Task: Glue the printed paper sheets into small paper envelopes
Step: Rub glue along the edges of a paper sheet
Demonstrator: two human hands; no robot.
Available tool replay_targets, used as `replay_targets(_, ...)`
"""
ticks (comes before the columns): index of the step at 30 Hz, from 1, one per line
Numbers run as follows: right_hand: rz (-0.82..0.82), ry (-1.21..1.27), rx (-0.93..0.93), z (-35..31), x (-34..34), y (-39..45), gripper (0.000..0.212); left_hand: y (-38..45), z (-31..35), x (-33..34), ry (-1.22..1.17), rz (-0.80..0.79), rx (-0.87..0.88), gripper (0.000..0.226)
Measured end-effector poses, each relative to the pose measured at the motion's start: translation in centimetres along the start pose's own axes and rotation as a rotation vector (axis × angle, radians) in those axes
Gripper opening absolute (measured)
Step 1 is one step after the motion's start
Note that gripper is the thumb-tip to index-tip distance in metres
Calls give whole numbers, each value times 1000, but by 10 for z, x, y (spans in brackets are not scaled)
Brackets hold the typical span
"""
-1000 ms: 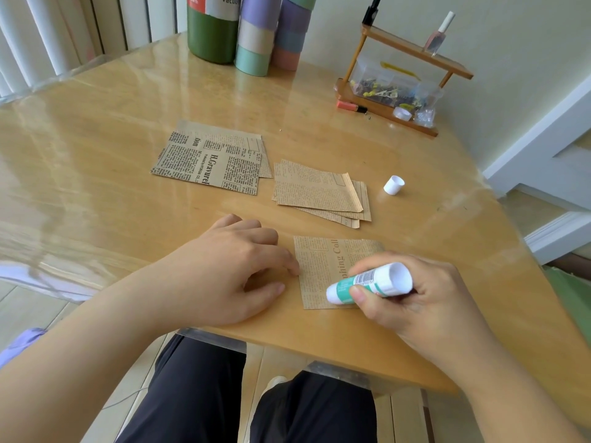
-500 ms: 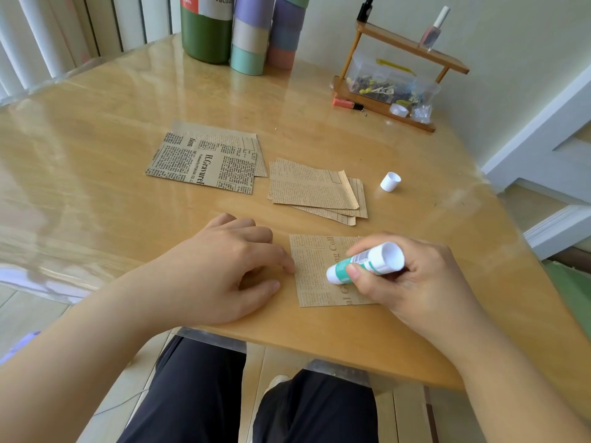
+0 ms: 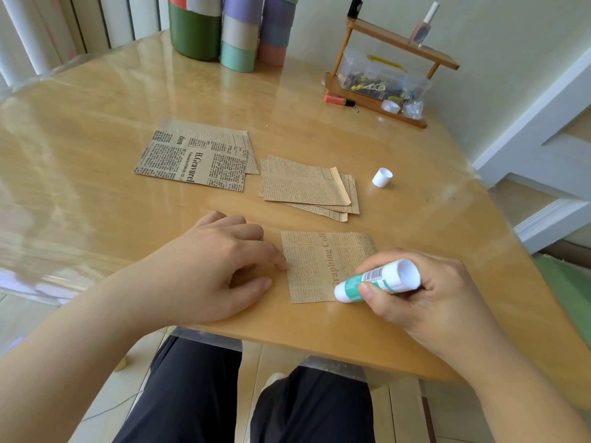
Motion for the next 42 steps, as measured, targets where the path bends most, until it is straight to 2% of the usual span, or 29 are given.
replay_targets(4,7,-7,2,3,-1,8,5,0,0,0,3,2,-5,27)
replay_targets(6,11,-3,21,5,-2,13,9,0,-1,1,1,-3,-7,27)
replay_targets(12,47,-21,65,15,-3,23,2,0,-2,1,3,-17,-12,28)
replay_targets(19,56,-35,48,13,-7,13,3,-1,-2,1,0,-18,-18,27)
replay_targets(23,49,-46,12,8,-11,2,12,0,-1,1,-2,-18,-18,28)
replay_targets(35,91,-65,69,17,-20,-5,14,-1,-1,0,5,-16,-10,29)
replay_targets(42,119,-73,140,28,-23,7,3,0,-1,1,0,-10,-2,28)
Point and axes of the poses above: each hand's wrist, its own y-axis towards the middle knuckle, its own x-axis out of the palm, z = x × y, the point moved 4 cm from there along y, towards the middle knuckle, and after that the axes turned 3 degrees about y, right-handed, at the moved point
